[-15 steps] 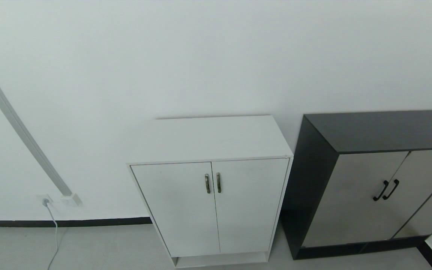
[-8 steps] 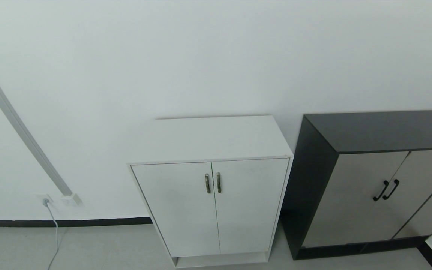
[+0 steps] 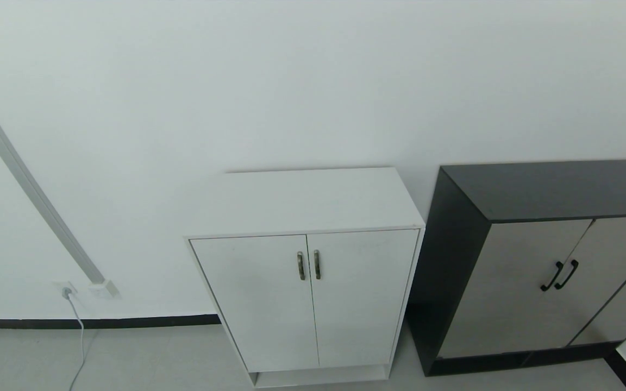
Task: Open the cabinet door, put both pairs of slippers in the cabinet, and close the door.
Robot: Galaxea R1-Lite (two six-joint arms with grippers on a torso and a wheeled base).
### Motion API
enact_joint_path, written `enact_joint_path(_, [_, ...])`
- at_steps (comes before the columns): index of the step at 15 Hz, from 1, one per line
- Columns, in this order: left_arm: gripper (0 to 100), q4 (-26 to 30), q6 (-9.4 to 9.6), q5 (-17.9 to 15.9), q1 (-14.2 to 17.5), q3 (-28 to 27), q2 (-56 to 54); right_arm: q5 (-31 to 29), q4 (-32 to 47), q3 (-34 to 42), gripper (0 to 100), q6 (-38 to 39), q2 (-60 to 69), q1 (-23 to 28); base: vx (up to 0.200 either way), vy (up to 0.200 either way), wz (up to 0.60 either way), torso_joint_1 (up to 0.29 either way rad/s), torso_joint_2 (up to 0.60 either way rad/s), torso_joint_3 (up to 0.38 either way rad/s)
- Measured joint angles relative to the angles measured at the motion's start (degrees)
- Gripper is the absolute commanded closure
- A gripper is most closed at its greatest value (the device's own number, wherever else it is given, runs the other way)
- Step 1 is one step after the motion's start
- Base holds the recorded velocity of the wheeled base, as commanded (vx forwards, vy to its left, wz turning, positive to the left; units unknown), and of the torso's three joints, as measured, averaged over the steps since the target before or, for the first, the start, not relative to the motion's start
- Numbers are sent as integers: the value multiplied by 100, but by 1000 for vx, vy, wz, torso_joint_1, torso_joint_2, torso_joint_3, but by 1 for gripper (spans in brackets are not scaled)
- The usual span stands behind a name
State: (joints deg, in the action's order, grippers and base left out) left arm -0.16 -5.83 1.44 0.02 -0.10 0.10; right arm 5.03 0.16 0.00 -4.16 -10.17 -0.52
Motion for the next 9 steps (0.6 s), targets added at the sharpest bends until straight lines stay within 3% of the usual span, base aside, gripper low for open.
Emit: enact_joint_path(9, [100,-5,-22,17,-2,0,0,-28,-16,-2,100,274,986,52,0,0,0,0,0,0])
